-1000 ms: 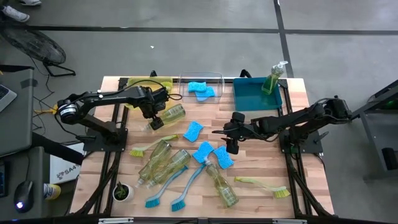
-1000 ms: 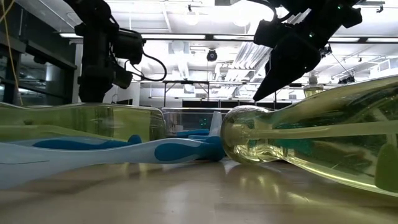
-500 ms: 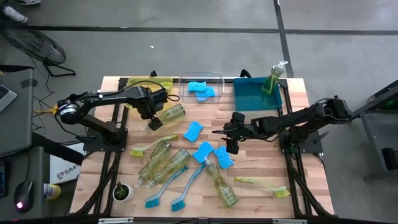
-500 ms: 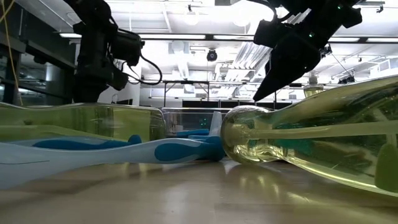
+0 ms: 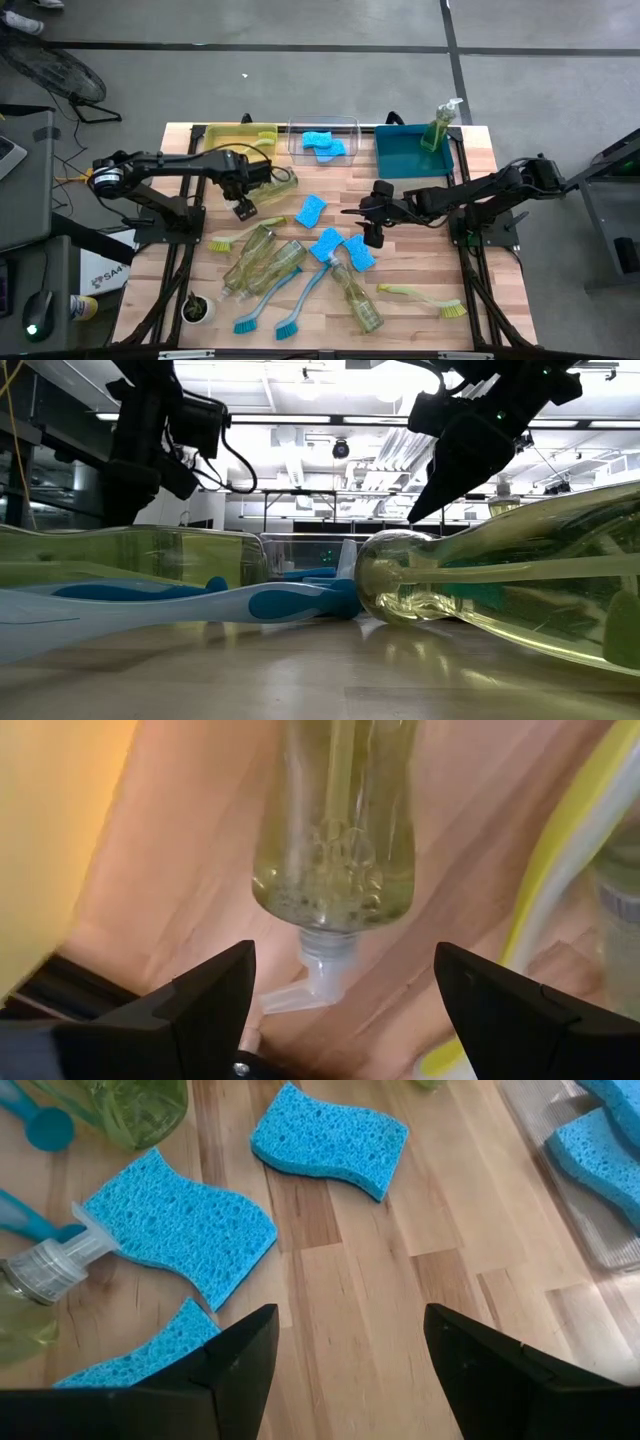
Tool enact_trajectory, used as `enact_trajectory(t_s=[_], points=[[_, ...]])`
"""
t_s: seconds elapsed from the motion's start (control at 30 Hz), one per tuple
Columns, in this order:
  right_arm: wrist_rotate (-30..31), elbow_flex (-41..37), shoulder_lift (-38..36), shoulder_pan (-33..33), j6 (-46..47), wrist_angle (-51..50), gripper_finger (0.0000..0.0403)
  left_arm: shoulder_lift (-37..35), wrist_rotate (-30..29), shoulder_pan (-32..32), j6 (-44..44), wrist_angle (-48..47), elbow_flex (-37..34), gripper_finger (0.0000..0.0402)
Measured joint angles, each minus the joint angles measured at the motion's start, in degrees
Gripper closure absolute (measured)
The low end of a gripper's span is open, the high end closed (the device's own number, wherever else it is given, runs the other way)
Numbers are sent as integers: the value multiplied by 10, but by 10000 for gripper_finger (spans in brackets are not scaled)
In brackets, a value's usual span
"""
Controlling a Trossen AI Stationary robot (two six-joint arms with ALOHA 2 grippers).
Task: Pick & Place Kitchen Sink Supplies
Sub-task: Put the dish soap into the blue bin
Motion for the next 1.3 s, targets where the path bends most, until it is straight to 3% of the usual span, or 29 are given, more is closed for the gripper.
enact_trajectory(t_s=[0.27,0.53,1.3], points=[[-10,0,0,0,1,0,158,0,-26,-41,-37,13,-44,99],[-10,0,0,0,1,0,158,0,-38,-40,-37,85,-75,99],[-13,0,0,0,6,1,158,0,-54,-40,-36,136,-113,99]])
